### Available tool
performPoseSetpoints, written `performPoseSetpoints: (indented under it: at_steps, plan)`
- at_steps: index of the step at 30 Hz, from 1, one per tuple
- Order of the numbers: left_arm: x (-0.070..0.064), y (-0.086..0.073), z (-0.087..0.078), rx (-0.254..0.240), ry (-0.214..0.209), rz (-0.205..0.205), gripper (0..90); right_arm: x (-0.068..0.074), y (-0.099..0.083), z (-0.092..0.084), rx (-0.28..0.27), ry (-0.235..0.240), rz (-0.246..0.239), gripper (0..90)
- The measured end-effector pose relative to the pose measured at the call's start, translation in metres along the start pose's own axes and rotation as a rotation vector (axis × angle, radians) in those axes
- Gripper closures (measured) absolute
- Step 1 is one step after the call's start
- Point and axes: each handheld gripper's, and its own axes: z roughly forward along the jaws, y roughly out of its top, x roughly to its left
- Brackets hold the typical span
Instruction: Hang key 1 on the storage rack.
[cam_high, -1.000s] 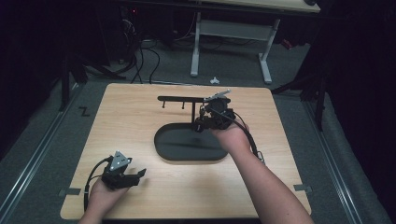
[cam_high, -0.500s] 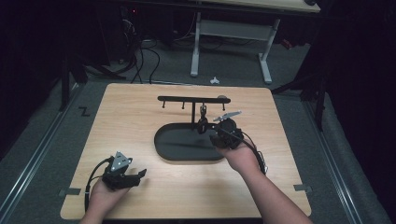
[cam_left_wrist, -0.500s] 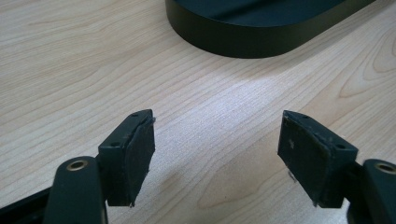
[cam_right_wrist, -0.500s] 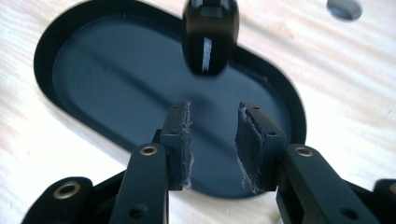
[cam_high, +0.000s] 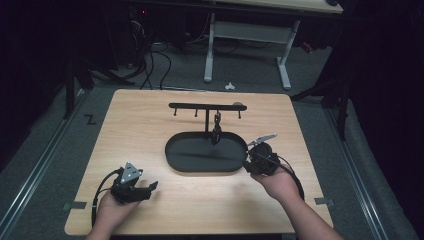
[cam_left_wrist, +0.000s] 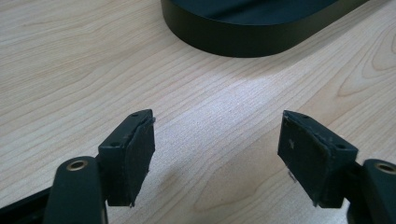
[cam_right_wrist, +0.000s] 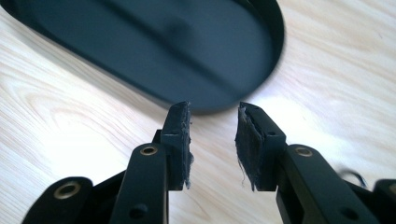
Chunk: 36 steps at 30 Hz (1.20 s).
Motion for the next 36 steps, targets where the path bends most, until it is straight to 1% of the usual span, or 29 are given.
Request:
performPoseSetpoints:
  at_steps: [5, 6, 7, 9, 12, 16, 18, 21, 22, 26, 29, 30, 32, 34, 36]
  plan:
    - [-0.001, 0.000, 0.000, 0.002, -0.002, 0.002, 27.6, -0.016, -0.019, 0.000, 0.037, -0.015, 0.031, 65.3]
    - [-0.002, -0.001, -0.001, 0.001, -0.003, 0.001, 27.6, -0.016, -0.019, 0.000, 0.037, -0.015, 0.031, 65.3]
    - [-0.002, -0.001, -0.001, 0.004, -0.004, 0.003, 27.6, -0.024, -0.027, 0.000, 0.053, -0.026, 0.046, 66.4]
    - [-0.001, -0.001, -0.001, 0.006, -0.001, 0.001, 27.6, -0.031, -0.033, 0.000, 0.069, -0.045, 0.065, 68.9]
    - [-0.001, -0.001, -0.001, 0.003, -0.001, -0.003, 27.6, -0.044, -0.041, 0.002, 0.102, -0.074, 0.113, 72.4]
    - [0.000, -0.001, 0.000, 0.003, -0.002, -0.004, 27.6, -0.060, -0.048, 0.003, 0.133, -0.095, 0.153, 72.4]
    - [0.000, -0.001, 0.000, 0.003, -0.003, -0.003, 27.6, -0.070, -0.050, 0.004, 0.147, -0.108, 0.167, 71.5]
    - [0.000, -0.001, 0.000, 0.005, -0.002, -0.004, 27.6, -0.081, -0.050, 0.007, 0.157, -0.114, 0.186, 71.5]
    - [0.000, -0.001, 0.000, 0.003, -0.002, -0.005, 27.6, -0.084, -0.049, 0.009, 0.166, -0.115, 0.196, 71.4]
    - [0.000, -0.001, -0.001, 0.001, -0.001, -0.006, 27.6, -0.095, -0.047, 0.019, 0.210, -0.117, 0.210, 68.5]
    - [0.000, -0.002, -0.001, 0.007, -0.003, -0.003, 27.6, -0.100, -0.045, 0.023, 0.215, -0.114, 0.228, 65.1]
    - [0.000, -0.002, -0.001, 0.007, -0.002, -0.002, 27.6, -0.102, -0.044, 0.025, 0.217, -0.105, 0.237, 63.1]
    - [0.001, -0.002, -0.001, 0.008, -0.003, -0.003, 27.6, -0.103, -0.043, 0.028, 0.227, -0.108, 0.235, 61.0]
    - [0.001, -0.002, -0.001, 0.009, -0.003, -0.003, 27.6, -0.105, -0.042, 0.030, 0.236, -0.107, 0.247, 58.6]
    - [0.001, -0.002, -0.001, 0.009, -0.003, -0.003, 27.6, -0.107, -0.042, 0.033, 0.230, -0.103, 0.255, 57.2]
